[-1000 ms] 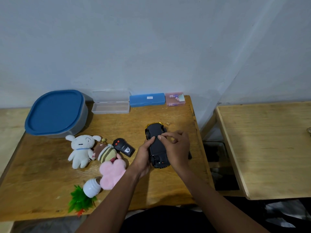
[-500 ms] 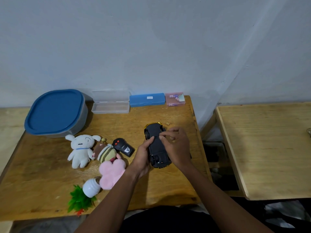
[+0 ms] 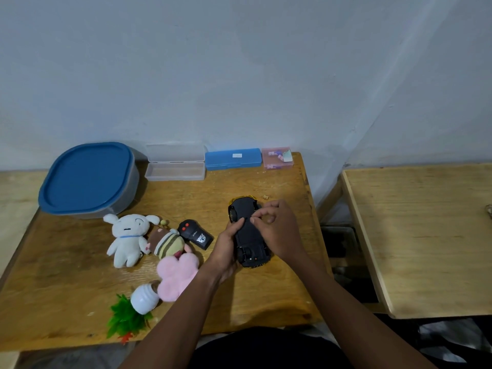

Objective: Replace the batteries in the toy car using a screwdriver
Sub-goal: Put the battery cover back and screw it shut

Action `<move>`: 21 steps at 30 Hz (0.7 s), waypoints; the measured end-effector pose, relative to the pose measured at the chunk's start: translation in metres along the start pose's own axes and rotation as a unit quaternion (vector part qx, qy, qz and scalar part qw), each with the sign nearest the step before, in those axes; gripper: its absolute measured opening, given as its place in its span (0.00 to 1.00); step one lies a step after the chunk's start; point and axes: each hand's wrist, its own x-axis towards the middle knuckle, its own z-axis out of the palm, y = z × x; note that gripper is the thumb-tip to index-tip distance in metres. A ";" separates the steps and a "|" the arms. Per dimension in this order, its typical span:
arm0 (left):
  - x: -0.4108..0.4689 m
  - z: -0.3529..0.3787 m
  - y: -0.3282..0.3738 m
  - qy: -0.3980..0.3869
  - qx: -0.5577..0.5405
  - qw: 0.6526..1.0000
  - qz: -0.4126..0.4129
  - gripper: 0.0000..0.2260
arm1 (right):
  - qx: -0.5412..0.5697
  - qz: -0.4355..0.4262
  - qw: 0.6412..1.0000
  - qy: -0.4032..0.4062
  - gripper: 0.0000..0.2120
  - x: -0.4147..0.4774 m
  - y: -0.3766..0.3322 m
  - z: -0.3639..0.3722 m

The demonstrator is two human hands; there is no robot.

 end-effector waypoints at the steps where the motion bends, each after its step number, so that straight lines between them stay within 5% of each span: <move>1: 0.000 0.000 0.000 0.002 0.003 1.000 0.001 0.18 | 0.006 0.002 1.000 0.007 0.07 -0.001 0.000 0.001; 10: -0.001 -0.001 0.000 0.001 0.025 1.000 0.018 0.17 | -0.004 0.024 0.999 0.044 0.08 -0.003 -0.002 0.006; 17: 0.001 -0.002 -0.002 0.014 0.015 1.000 0.014 0.18 | -0.112 -0.066 0.989 0.071 0.02 -0.006 0.006 0.011; 21: 0.003 -0.005 -0.005 0.014 0.016 1.000 0.014 0.20 | -0.084 -0.029 0.993 0.074 0.01 -0.005 0.004 0.011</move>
